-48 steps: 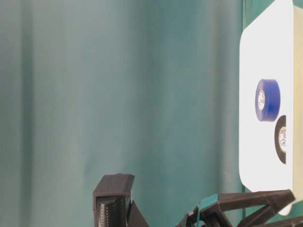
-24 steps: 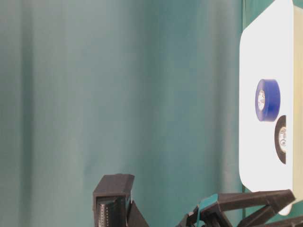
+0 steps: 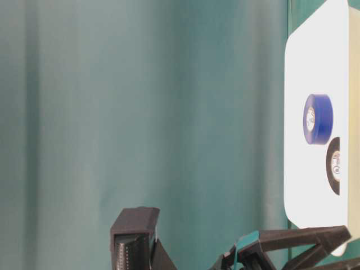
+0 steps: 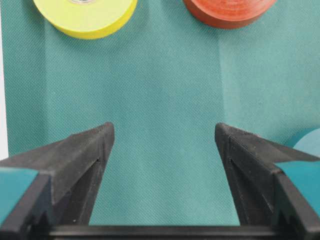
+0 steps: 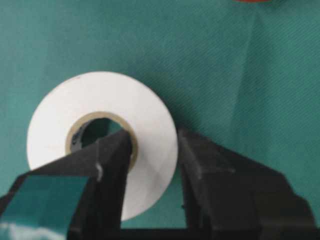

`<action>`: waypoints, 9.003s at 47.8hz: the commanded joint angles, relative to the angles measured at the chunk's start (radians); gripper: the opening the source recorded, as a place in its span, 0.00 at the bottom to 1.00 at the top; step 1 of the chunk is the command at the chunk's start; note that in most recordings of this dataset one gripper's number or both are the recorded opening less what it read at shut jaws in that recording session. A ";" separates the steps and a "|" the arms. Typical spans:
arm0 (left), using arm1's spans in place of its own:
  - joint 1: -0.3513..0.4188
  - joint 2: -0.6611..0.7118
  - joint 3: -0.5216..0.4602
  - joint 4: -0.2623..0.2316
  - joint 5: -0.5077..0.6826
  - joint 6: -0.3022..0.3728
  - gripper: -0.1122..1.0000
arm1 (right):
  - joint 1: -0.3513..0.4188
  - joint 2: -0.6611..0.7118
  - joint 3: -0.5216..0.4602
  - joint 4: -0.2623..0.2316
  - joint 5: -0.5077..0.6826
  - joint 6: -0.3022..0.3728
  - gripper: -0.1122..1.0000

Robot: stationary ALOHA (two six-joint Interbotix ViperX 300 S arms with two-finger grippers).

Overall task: Put the tape alternately from left to right into the white case.
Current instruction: 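Move the right gripper to the white tape roll and grasp it, then lift the white roll and lower it into the white tray, then open the right gripper and pull it back from the tray, then lower the left gripper onto the teal tape roll and grasp it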

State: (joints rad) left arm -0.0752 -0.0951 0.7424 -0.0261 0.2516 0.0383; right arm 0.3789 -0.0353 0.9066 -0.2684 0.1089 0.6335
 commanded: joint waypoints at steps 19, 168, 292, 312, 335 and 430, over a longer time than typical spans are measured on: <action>-0.003 -0.017 0.003 -0.002 -0.006 0.000 0.40 | 0.002 -0.051 -0.028 0.000 0.011 0.003 0.34; -0.005 -0.009 0.009 -0.002 -0.006 0.000 0.40 | -0.749 -0.052 -0.147 -0.407 0.044 -0.012 0.34; -0.006 -0.008 0.005 -0.002 -0.006 0.000 0.40 | -0.486 -0.215 -0.034 -0.399 0.044 0.002 0.83; -0.006 -0.008 0.005 -0.003 -0.006 0.000 0.40 | -0.373 -0.227 -0.003 -0.397 0.044 0.002 0.83; -0.006 -0.009 0.006 -0.003 -0.006 0.000 0.40 | -0.351 -0.227 0.005 -0.399 0.043 0.003 0.83; -0.235 0.141 -0.002 -0.002 0.043 -0.390 0.40 | -0.351 -0.225 -0.002 -0.397 0.029 0.003 0.83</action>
State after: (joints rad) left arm -0.3053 0.0460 0.7532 -0.0276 0.3007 -0.3497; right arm 0.0230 -0.2439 0.9204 -0.6673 0.1442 0.6351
